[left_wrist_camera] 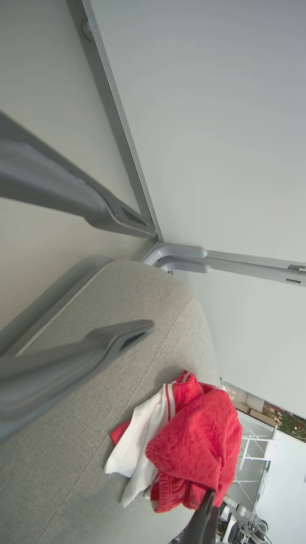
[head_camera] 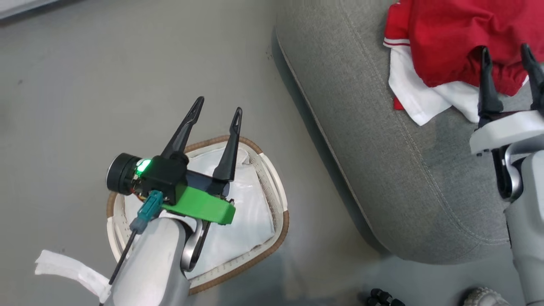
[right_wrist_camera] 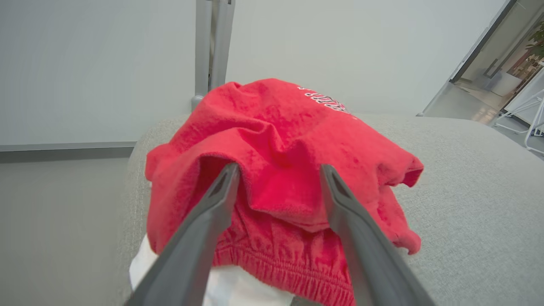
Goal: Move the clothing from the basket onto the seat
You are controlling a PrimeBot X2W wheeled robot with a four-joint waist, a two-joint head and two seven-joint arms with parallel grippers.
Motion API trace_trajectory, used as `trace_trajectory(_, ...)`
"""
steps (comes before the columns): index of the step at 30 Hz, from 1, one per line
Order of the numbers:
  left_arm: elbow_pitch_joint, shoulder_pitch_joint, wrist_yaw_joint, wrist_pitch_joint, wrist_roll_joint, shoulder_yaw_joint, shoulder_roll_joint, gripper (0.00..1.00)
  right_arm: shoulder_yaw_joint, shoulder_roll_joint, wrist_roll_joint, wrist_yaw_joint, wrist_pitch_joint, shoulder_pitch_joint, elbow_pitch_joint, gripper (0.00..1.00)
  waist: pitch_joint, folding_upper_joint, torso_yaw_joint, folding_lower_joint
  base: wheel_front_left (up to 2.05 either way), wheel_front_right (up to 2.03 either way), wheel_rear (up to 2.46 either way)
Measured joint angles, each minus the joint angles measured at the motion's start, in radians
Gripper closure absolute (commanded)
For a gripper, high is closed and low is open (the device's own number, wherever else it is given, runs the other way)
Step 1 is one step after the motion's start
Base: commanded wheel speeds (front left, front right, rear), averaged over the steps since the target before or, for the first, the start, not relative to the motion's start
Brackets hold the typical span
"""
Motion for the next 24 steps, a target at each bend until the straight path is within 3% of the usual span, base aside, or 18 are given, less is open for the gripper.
trace_trajectory(12, -0.006, 0.12, 0.037, 0.0, -0.035, 0.11, 0.0, 0.0, 0.103, 0.073, 0.052, 0.0, 0.0, 0.151, -0.122, 0.0, -0.163, 0.0, 0.04, -0.0002, 0.0, 0.0, 0.0)
trace_trajectory(24, 0.068, 0.221, 0.094, 0.0, -0.064, 0.209, 0.0, 0.0, 0.183, 0.127, 0.057, 0.0, 0.0, 0.24, -0.093, 0.0, -0.249, 0.0, 0.19, -0.0002, 0.0, 0.0, 0.0)
